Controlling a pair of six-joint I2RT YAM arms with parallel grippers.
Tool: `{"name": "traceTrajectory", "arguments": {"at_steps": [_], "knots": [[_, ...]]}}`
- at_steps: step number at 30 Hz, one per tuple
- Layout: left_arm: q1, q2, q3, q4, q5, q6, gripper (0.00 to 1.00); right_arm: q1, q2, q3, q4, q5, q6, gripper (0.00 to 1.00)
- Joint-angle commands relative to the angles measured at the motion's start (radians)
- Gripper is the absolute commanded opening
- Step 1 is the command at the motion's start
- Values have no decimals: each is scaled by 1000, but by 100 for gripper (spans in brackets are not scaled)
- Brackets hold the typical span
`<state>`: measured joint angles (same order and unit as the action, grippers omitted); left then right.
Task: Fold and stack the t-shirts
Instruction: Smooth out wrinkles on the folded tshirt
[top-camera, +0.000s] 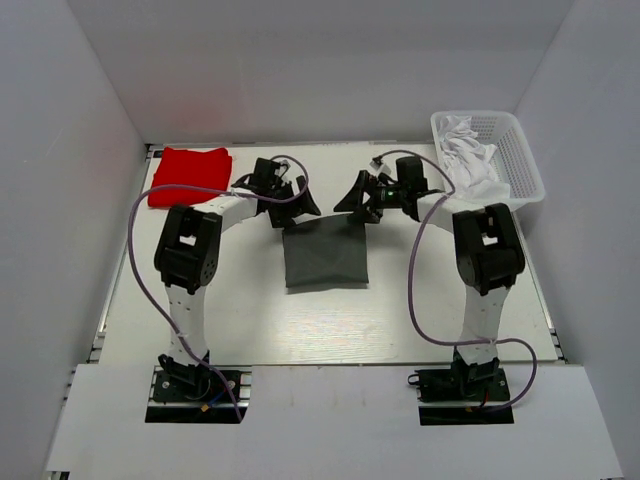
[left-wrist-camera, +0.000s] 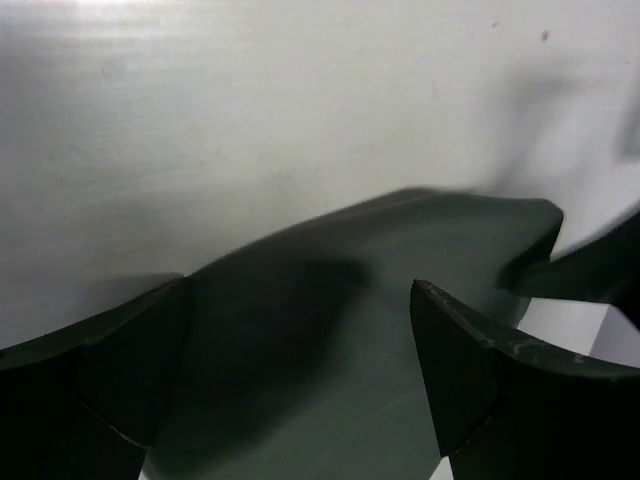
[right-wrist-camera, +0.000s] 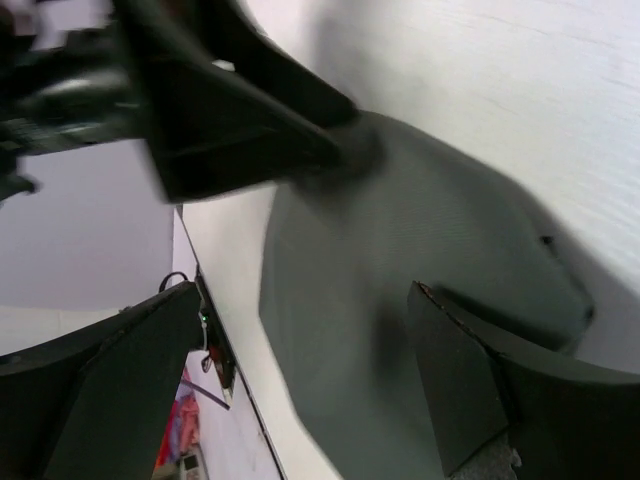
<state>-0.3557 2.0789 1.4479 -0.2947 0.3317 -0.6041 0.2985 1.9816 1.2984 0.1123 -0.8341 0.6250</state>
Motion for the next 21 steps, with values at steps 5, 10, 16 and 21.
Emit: {"name": "traceTrajectory", "arguments": {"at_steps": [5, 10, 16, 21], "knots": [[31, 4, -20, -27, -55, 4, 100, -18, 137, -39, 205, -28, 104, 90], [61, 3, -72, -23, -56, 4, 100, -41, 154, -91, 207, -5, 102, 90], [70, -48, 21, -32, -46, 47, 100, -32, 103, -27, 110, -25, 21, 90], [70, -150, 126, -90, -155, 69, 100, -18, -59, 70, -108, 42, -142, 90]]}}
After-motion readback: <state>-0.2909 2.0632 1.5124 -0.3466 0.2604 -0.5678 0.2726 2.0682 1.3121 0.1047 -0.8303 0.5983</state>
